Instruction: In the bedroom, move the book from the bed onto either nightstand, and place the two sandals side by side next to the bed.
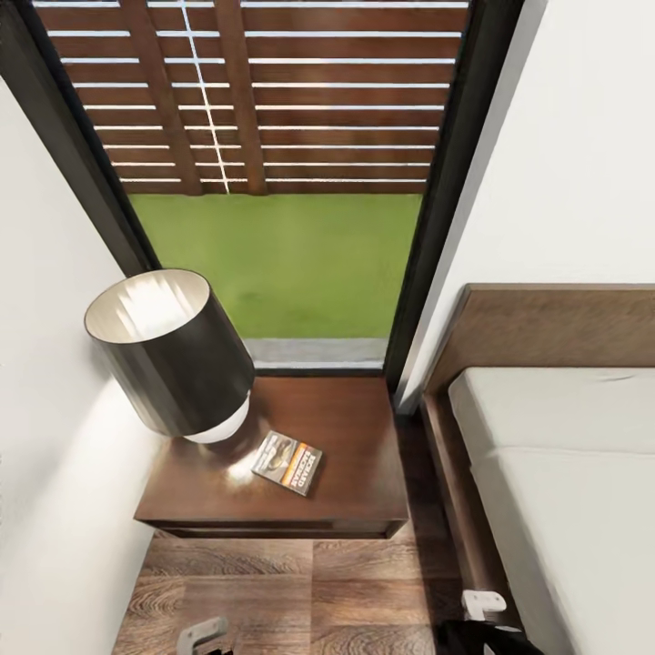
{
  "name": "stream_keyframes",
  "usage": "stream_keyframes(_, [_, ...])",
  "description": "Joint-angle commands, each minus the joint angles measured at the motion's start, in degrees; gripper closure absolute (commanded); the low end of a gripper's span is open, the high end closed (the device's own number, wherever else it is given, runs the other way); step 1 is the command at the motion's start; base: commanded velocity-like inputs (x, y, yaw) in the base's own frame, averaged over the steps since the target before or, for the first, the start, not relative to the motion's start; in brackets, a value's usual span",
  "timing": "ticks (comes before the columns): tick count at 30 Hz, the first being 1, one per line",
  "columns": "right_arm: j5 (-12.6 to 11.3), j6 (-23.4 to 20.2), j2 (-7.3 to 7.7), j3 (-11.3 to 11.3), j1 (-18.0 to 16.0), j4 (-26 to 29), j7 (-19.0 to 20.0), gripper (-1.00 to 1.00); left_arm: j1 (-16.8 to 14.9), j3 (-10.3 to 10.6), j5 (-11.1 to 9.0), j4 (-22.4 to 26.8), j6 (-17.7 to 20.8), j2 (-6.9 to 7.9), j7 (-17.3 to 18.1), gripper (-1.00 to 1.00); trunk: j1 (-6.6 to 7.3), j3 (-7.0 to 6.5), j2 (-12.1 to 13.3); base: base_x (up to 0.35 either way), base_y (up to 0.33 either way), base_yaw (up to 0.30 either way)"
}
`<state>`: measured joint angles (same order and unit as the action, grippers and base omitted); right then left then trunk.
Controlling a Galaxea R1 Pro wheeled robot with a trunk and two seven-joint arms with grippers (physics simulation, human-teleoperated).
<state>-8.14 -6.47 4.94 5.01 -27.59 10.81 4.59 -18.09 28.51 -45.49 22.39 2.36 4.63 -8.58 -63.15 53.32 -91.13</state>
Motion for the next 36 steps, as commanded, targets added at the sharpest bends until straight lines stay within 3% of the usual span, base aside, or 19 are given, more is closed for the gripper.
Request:
stream_keyframes(1, [-0.58, -0.29, -0.20, 0.48, -0.01, -0.23, 0.03, -1.00, -0.02, 0.47, -0.40, -0.20, 0.17, 0.05, -0.41, -1.00, 0.23, -0.15, 0.40, 0.000, 0.000, 0.000])
stream_keyframes(8, [-0.60, 0.38, -3.31, 0.36, 0.04, -3.65, -0.01, -1.00, -0.02, 0.39, -0.49, -4.21, 0.10, -0.18, 0.10, -1.00, 1.77, -1.41, 3.21, 0.000, 0.000, 0.000])
stream_keyframes(11, [-0.58, 0.85, -3.96, 0.36, 0.04, -6.23, -0.02, -1.00, -0.02, 0.40, -0.53, -5.34, 0.10, -0.19, 0.18, -1.00, 2.43, -1.95, 4.41, 0.000, 0.000, 0.000])
stream_keyframes(16, [-0.63, 2.26, -4.34, 0.29, 0.09, -9.50, -0.02, -1.00, -0.02, 0.41, -0.56, -8.08, 0.10, -0.23, 1.15, -1.00, 3.52, -2.84, 6.41, 0.000, 0.000, 0.000])
stream_keyframes(22, [-0.71, 3.06, -4.41, 0.23, 1.56, -11.71, 0.00, -1.00, -0.02, 0.36, -0.48, -13.38, 0.09, -0.10, 5.28, -1.00, 4.84, -3.92, 8.82, 0.000, 0.000, 0.000])
stream_keyframes(36, [-0.74, 3.13, -4.12, 0.18, 7.37, -11.87, 0.00, -1.00, 0.04, 0.36, -0.69, -16.11, 0.10, -0.30, 5.59, -1.00, 7.92, -6.43, 14.44, 0.000, 0.000, 0.000])
